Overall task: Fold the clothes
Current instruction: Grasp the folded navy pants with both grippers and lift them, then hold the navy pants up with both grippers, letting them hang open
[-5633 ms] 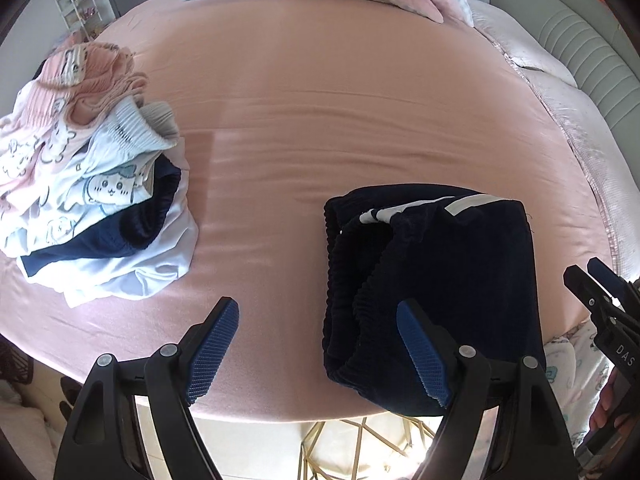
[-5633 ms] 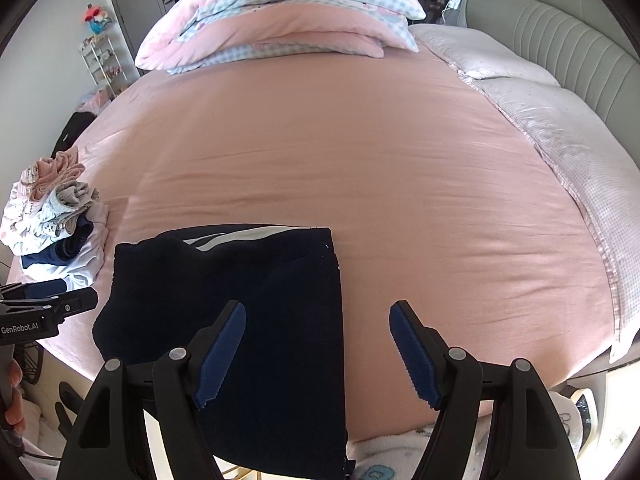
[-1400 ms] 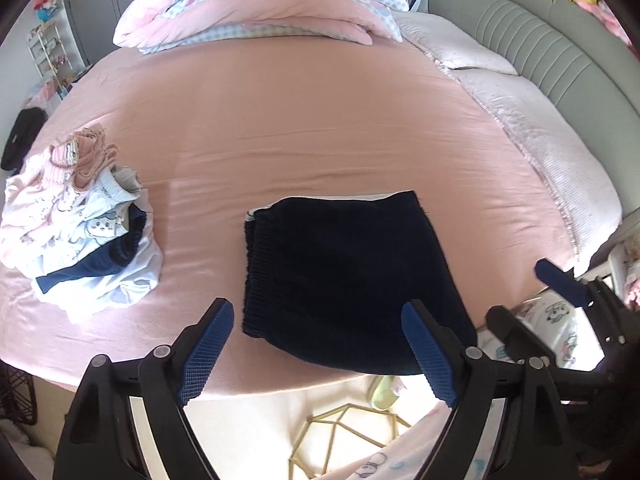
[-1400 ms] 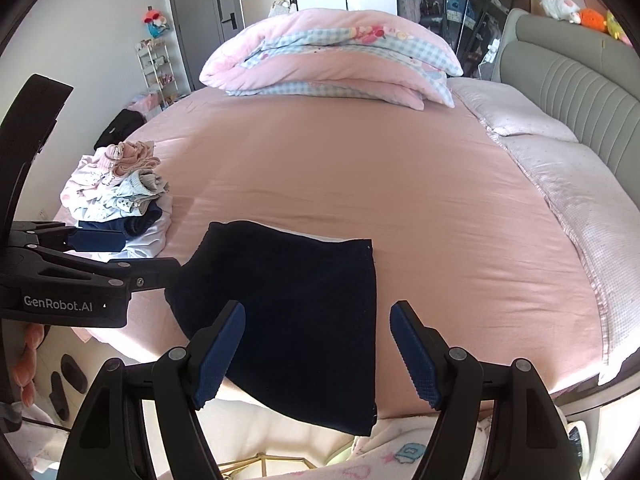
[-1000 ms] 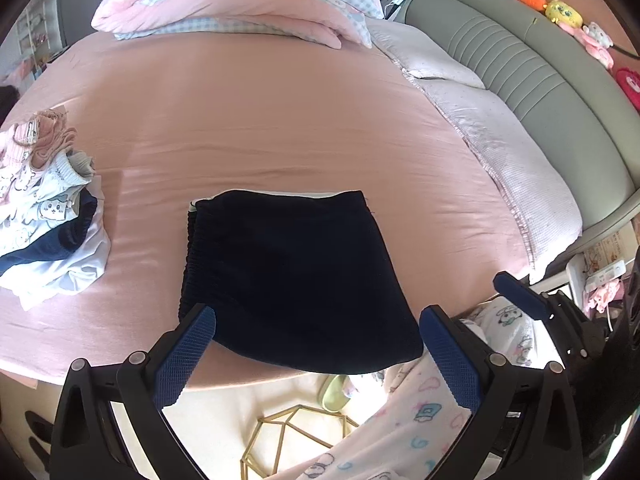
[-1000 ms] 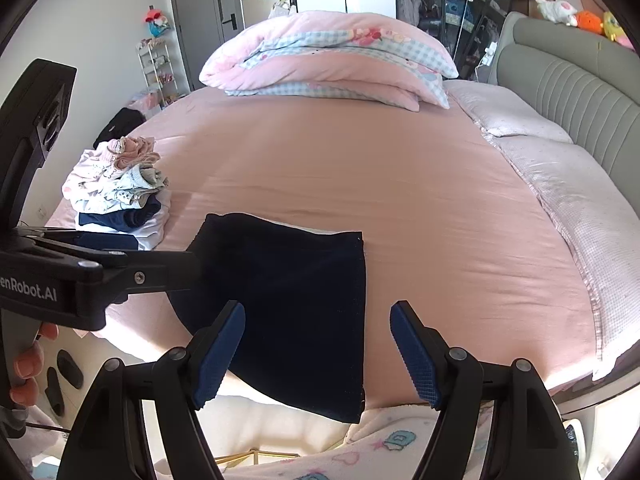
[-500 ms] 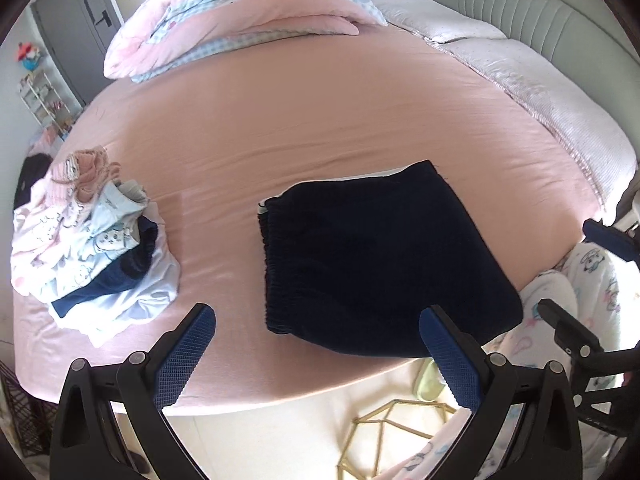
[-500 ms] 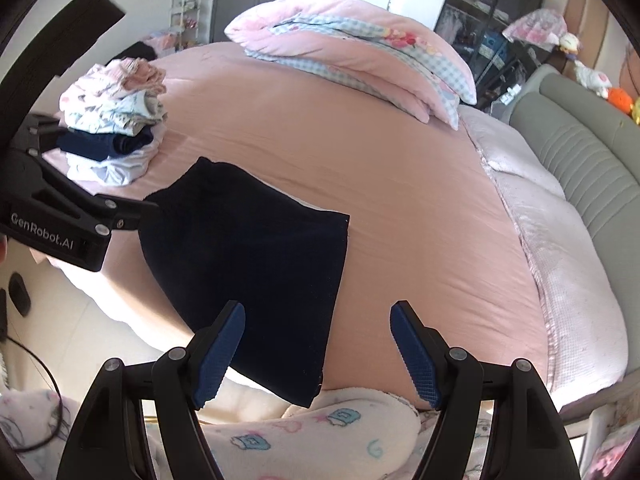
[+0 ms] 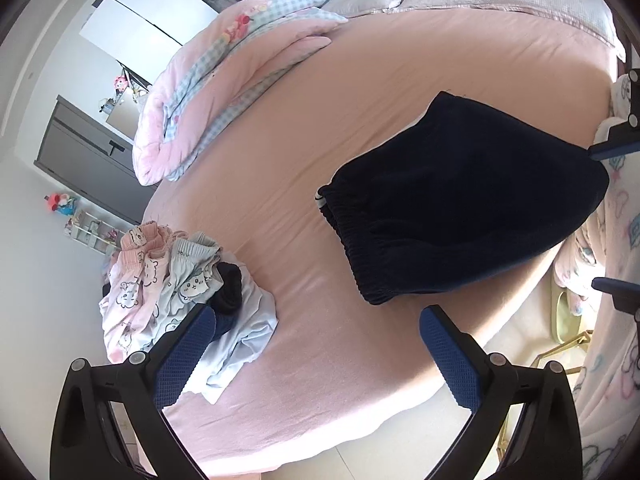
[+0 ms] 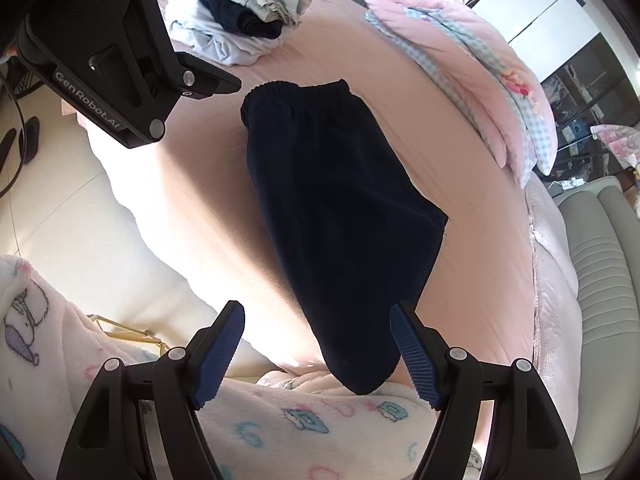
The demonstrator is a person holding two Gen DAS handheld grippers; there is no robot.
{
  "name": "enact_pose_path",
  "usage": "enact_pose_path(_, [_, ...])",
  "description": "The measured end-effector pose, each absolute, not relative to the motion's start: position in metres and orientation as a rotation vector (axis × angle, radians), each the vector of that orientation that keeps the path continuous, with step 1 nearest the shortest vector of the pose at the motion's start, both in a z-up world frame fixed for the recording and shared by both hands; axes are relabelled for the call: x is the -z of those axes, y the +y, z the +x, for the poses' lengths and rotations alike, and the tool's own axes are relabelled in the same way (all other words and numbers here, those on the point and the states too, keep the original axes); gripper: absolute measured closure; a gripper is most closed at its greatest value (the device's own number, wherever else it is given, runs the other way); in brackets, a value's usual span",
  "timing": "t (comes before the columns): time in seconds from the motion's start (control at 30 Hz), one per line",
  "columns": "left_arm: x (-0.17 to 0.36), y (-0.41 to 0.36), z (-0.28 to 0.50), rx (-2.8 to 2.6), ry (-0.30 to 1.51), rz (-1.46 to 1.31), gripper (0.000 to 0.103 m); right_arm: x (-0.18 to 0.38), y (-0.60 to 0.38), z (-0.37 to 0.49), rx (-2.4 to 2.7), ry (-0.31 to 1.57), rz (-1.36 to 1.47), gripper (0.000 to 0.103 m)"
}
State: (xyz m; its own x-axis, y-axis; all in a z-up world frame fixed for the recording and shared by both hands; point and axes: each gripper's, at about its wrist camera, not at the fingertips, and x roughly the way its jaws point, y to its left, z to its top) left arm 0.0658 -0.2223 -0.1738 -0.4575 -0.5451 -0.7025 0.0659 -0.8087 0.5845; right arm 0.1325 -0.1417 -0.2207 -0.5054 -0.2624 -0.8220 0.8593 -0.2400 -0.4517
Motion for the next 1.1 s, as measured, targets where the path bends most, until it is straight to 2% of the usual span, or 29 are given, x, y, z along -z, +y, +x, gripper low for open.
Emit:
enact_pose_path(0.17, [0.180,-0.226,0.064,2.291,-0.704,1.368,0.000,0.232,-0.146,0.131,1.811,1.288,0.777,0.028])
enact_pose_path(0.4, [0.196,-0.212,0.065,2.308,-0.927,1.328,0.000,0.245,-0.154,0.126,1.800,1.398,0.727,0.028])
enact_pose_path(0.57, [0.216,-0.215,0.058,2.282,-1.012,1.403,0.000,0.258,-0.157,0.122,1.782,1.476,0.705,0.028])
enact_pose_path(0.7, [0.229,-0.207,0.059,2.190,-1.224,1.348,0.000,0.267,-0.154,0.119,1.757,1.541,0.684,0.028])
enact_pose_path(0.9, [0.242,-0.186,0.061,2.109,-1.480,1.233,0.000,0.273,-0.154,0.109,1.756,1.528,0.711,0.028])
enact_pose_path(1.0, [0.245,-0.184,0.056,2.093,-1.526,1.224,0.000,0.279,-0.155,0.104,1.777,1.586,0.677,0.028])
enact_pose_path(1.1, [0.244,-0.185,0.051,2.105,-1.544,1.239,0.000,0.279,-0.152,0.099,1.791,1.554,0.689,0.028])
